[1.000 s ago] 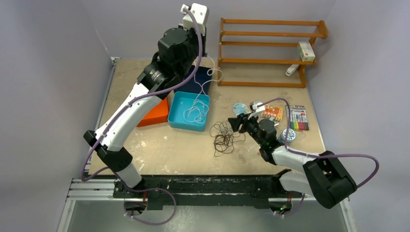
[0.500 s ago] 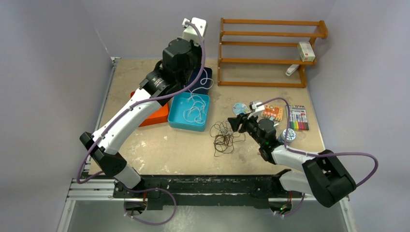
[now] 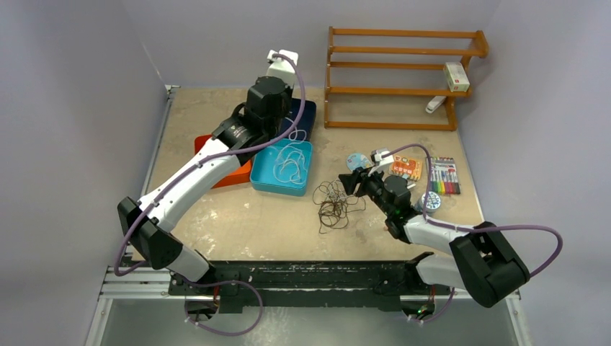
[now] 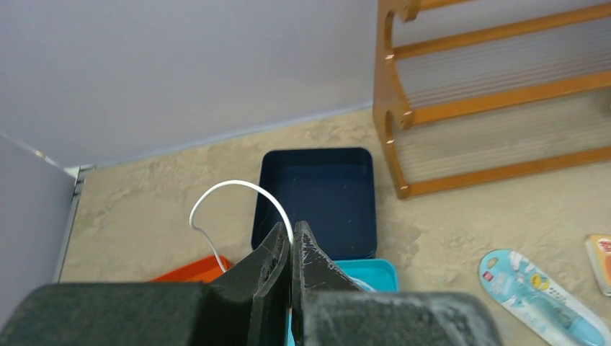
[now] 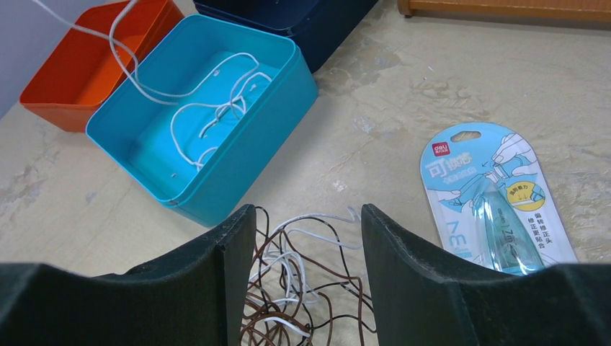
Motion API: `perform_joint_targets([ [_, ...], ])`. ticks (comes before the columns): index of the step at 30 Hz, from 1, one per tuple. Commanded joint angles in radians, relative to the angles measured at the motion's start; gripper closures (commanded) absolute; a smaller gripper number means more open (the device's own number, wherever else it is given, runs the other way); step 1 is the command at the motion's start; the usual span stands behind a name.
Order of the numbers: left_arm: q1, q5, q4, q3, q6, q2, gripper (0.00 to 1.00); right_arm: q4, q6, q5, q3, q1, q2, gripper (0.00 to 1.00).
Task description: Untangle the cables
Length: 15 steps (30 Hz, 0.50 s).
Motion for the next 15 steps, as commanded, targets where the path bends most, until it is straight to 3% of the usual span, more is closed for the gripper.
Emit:
perform_joint_targets([
  [1, 0.045, -0.005, 0.053, -0.063, -0.073, -0.047, 1.00, 0.027, -0.022, -0.001, 0.039, 0.003, -0.019, 0.42],
  [15, 0.066, 0.077, 0.148, -0.256, -0.202, 0.033, 1.00, 0.026, -0.021, -0.007, 0.044, 0.003, -0.006, 0.42],
])
